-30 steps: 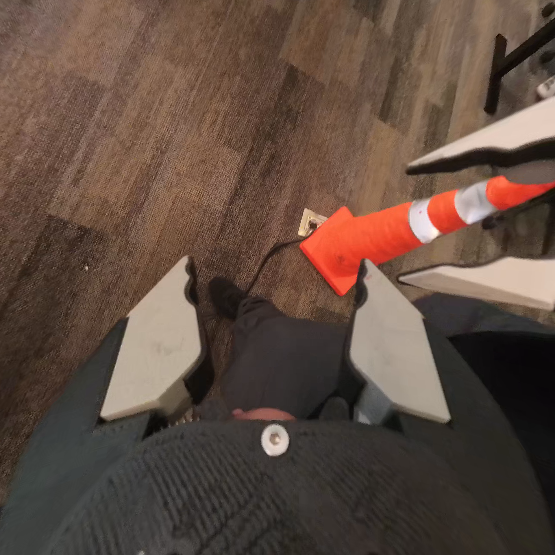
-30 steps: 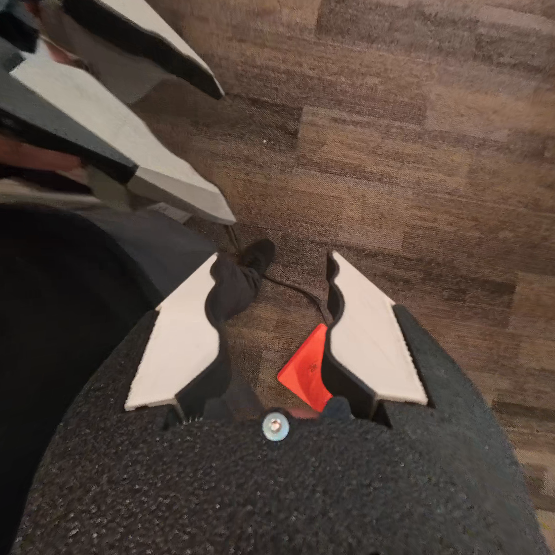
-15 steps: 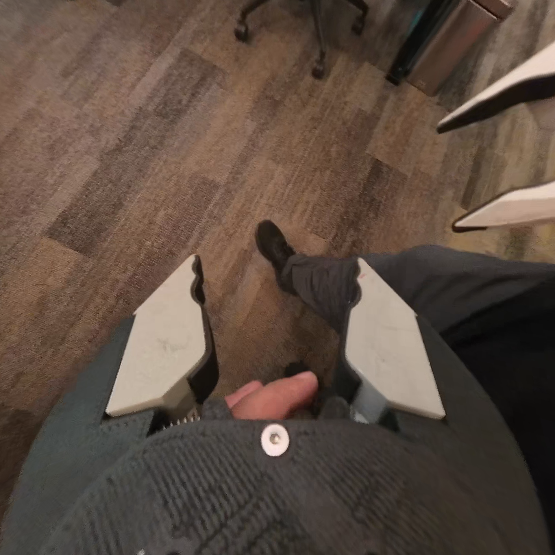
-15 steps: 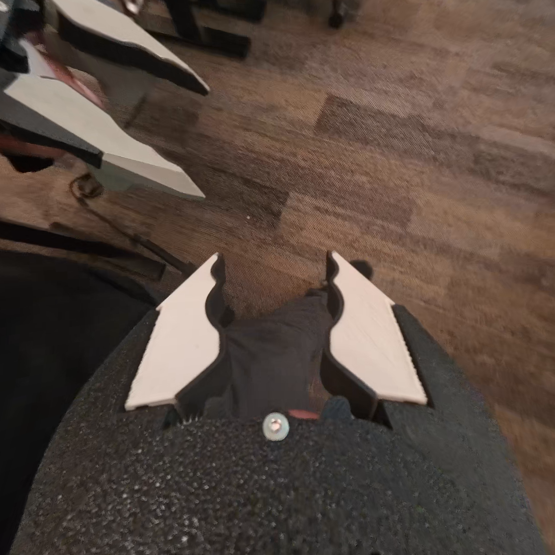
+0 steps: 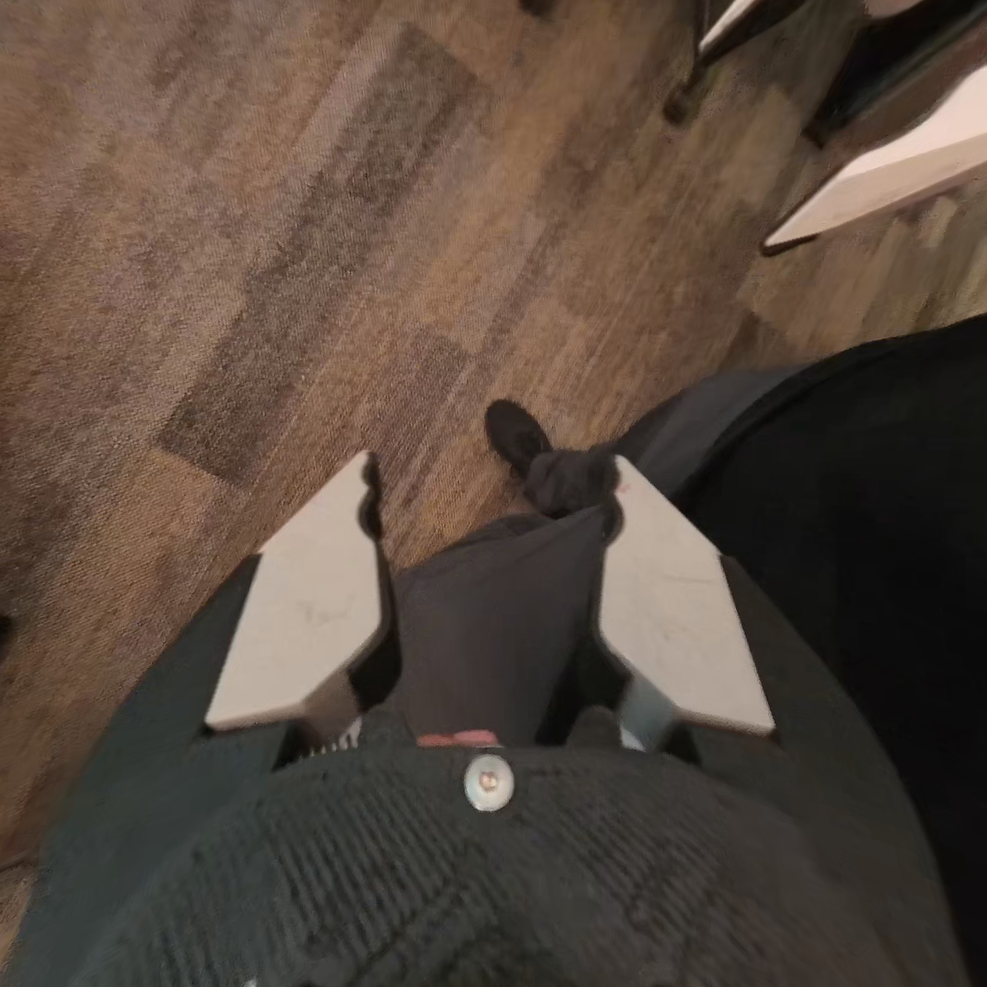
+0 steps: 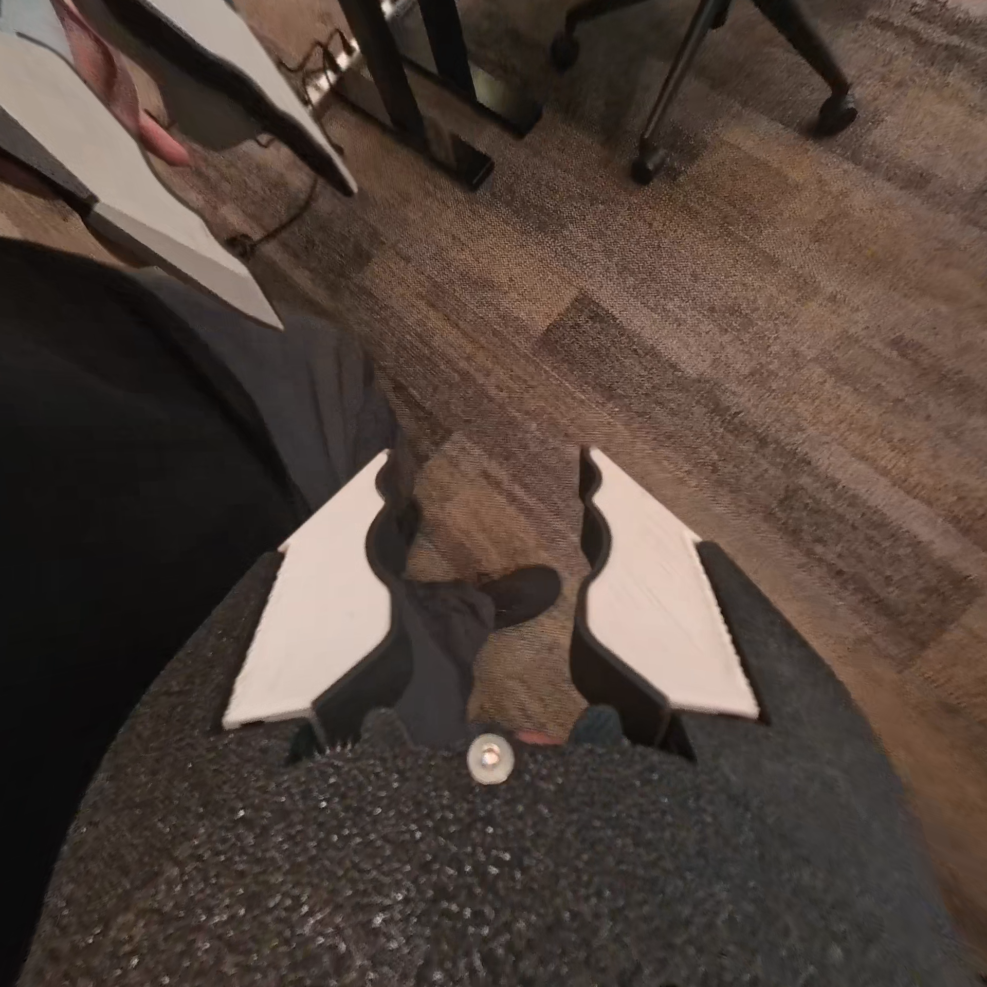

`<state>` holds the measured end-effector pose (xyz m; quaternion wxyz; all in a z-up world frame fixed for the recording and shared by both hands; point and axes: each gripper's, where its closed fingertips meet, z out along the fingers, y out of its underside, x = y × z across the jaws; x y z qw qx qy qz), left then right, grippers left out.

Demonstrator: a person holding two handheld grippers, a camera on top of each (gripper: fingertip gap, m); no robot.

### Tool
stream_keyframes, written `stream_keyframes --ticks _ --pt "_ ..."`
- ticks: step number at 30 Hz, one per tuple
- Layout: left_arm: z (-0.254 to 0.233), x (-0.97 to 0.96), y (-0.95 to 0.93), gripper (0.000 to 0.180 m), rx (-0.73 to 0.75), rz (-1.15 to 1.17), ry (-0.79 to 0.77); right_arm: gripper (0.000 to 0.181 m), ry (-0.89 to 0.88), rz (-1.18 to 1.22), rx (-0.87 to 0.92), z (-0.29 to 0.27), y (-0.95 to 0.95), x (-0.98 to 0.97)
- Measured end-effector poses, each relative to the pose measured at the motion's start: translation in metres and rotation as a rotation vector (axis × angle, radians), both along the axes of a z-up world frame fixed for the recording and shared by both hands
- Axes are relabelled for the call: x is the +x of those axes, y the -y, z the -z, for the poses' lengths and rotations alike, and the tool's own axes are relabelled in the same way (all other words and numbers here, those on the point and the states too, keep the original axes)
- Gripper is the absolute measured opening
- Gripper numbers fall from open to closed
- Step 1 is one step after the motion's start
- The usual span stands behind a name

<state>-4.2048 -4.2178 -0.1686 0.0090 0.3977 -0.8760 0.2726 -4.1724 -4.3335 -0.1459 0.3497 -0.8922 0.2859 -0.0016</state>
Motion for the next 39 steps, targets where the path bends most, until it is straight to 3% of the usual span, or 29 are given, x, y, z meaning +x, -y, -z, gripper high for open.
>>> stream_keyframes --ticks 2,7,10,13,16,19,24,28,34,39 --pt "0.001 0.041 0.009 0.059 -0.037 -0.019 -0.004 0.064 0.014 -0.030 -0.018 0.001 0.006 0.053" --pt "0.021 0.148 0.021 0.054 -0.063 -0.021 -0.018 0.059 -0.016 -0.002 -0.026 0.021 0.005 0.181" --pt "0.037 0.220 0.030 0.028 -0.143 0.023 -0.076 0.059 -0.053 0.046 -0.045 0.042 0.002 0.261" --pt "0.047 0.331 0.024 0.016 -0.149 0.024 0.008 0.059 -0.068 0.071 -0.116 0.056 0.004 0.342" --pt "0.034 0.446 0.017 0.031 -0.151 0.070 0.018 0.058 -0.104 0.120 -0.166 0.051 0.009 0.422" --pt "0.004 0.567 0.001 0.032 -0.130 0.067 0.118 0.058 -0.075 0.166 -0.213 0.043 0.012 0.513" --pt "-0.030 0.739 -0.019 0.059 -0.121 0.022 0.214 0.056 -0.064 0.283 -0.137 0.046 0.002 0.661" --pt "-0.021 0.850 -0.035 0.077 -0.093 -0.086 0.220 0.055 -0.106 0.241 -0.088 0.073 -0.016 0.769" --pt "0.009 0.982 -0.066 0.072 0.004 -0.250 0.077 0.053 -0.122 0.121 -0.035 0.084 -0.039 0.961" --pt "-0.027 1.096 -0.095 0.071 0.046 -0.364 0.093 0.050 -0.107 0.035 0.016 0.048 -0.059 1.104"
